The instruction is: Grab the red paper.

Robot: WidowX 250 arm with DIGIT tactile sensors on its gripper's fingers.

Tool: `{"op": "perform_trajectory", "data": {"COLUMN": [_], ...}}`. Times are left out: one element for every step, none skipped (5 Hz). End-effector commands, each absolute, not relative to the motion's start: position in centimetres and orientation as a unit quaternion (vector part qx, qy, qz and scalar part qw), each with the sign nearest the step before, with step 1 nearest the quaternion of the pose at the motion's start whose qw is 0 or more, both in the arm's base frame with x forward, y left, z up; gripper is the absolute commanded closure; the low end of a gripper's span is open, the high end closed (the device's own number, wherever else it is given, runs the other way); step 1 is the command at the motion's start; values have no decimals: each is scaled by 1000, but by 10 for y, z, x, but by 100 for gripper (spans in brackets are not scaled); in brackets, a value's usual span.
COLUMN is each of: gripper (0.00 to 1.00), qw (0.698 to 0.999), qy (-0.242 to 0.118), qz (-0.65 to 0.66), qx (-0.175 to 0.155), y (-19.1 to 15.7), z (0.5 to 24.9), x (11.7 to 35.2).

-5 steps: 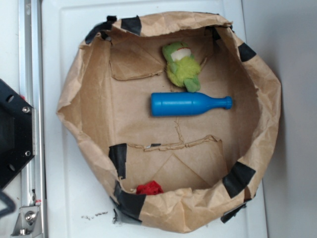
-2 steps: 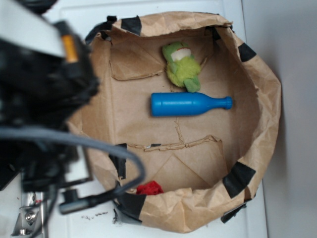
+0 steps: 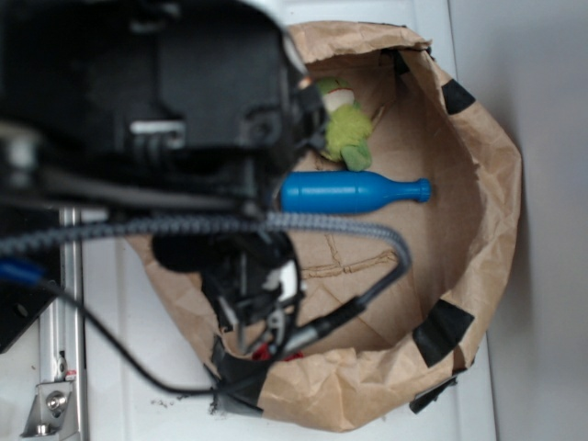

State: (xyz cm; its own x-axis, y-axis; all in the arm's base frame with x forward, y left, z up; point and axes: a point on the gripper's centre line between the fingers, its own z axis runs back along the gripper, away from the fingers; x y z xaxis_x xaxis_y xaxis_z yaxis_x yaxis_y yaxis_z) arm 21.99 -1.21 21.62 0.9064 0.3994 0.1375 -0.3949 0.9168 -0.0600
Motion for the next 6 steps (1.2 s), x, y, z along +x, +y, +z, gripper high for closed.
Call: {"op": "perform_trajectory", "data": {"gripper": [0,0,0,0,0,0], "qw": [939,915,895,896,878,862], "qy": [-4,28,50,35,38,22], "qz": [324,365,400,404,437,463], "qx": [-112,-173,-191,-183,-191,-204], "y": [-35,-39,-49,-38,-14,10], "z": [194,181,170,167,160,166], "x": [232,237,222,228,231,241]}}
